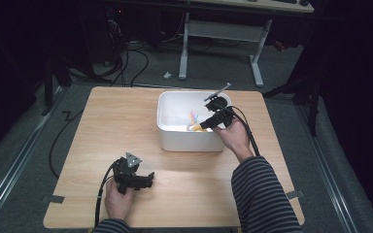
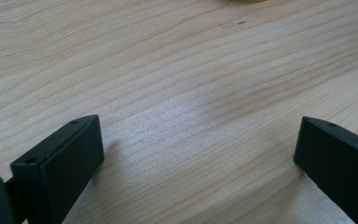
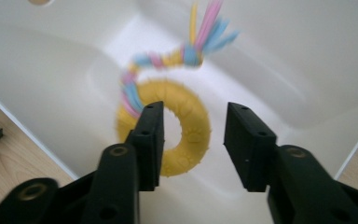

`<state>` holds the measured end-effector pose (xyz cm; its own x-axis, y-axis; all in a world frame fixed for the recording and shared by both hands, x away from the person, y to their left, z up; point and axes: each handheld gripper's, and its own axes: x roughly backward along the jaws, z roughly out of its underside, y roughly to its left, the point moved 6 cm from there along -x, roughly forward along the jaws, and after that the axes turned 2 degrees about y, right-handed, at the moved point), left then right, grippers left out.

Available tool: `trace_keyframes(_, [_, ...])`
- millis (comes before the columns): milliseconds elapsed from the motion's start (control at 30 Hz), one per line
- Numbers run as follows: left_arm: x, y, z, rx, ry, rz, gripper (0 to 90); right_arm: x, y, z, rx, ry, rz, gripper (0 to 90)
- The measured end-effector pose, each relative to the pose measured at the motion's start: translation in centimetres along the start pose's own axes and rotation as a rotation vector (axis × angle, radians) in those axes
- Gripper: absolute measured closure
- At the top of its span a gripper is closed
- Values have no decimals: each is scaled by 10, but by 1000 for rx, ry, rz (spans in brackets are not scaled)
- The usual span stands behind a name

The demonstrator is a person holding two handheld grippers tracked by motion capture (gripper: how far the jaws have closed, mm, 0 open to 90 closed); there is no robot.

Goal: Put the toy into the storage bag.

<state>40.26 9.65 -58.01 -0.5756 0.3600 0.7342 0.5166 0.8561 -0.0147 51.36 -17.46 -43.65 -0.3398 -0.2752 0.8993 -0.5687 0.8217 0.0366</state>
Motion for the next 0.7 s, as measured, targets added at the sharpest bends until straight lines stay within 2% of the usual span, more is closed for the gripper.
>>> trace_keyframes(167, [0,0,0,-3,1,2,15,8,-4,2,-13,-20,9,501])
trace_keyframes(333, [0,0,0,-5,0,1,14,20,-12,9,-29,-66,18,470])
trace_keyframes(533, [0,-1,0,-7,1,2,12,36,-24,19,-73,-123,15,462])
trace_keyframes(700, [0,-1,0,-7,0,2,12,47,-31,27,-89,-152,24,461])
